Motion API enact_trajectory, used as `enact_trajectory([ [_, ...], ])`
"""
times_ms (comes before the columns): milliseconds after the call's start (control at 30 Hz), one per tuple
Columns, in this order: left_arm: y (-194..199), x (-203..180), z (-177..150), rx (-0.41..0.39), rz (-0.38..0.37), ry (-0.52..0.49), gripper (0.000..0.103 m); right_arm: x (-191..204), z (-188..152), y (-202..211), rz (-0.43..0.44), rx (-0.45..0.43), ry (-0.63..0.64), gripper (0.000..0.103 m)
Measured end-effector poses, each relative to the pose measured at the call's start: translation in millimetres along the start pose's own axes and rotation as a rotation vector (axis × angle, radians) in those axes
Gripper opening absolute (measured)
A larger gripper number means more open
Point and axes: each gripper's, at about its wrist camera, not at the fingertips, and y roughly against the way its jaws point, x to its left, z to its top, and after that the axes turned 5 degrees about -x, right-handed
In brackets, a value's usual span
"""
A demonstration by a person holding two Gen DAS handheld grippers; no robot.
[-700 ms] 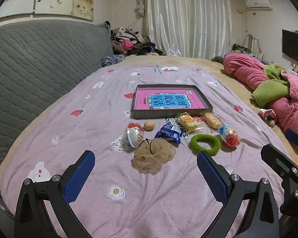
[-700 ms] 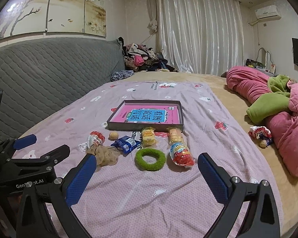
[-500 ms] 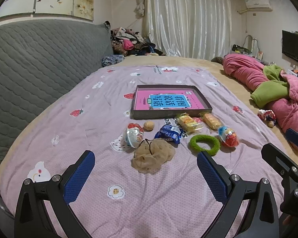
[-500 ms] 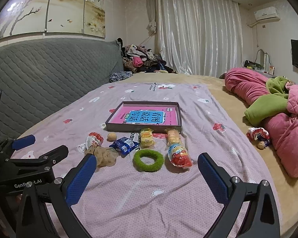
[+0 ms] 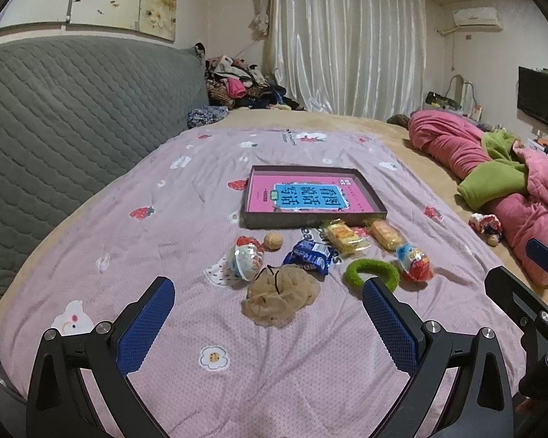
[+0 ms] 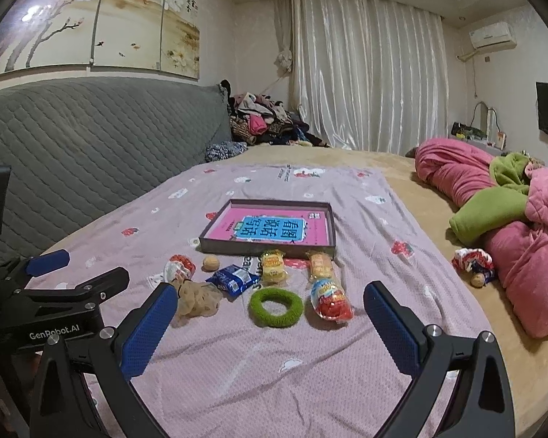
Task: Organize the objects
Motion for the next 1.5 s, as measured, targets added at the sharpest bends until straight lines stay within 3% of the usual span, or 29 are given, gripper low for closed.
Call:
enact_trajectory([
  [300,-3.0,12.8,23.4,-0.029,-0.011,-0.005,0.102,0.2,8.6,-4.9,0.044,-0.009,0.007,0.103],
  [567,-35.2,18.0,20.8,0.022,-0.017,-0.023,0.102,8.0,1.7,-29.8,0.051,0.035,0.059,0.103],
  [700,-54.9,15.8,8.6,0.054,-0.002,-0.040,0.102,11.2,-7.3,-51.2,0.072,0.093,0.069,0.103],
  [933,-95.4,19.8,-12.8,0.153,-0.045,-0.028,0.102,14.4,-29.1,-91.1,0.075,0.189,0.117,0.103],
  [1333,-143.8,13.5,-35.0,0.238,-0.083,-0.048,0.102,19.0,-53.8,-158.7,0.114,0.335,0.201,0.102],
  [1500,-165.1,16.4,-37.2,0.284,-0.111,-0.019,0.102,20.1,-60.2,-185.6,0.087,0.396,0.262,0.100],
])
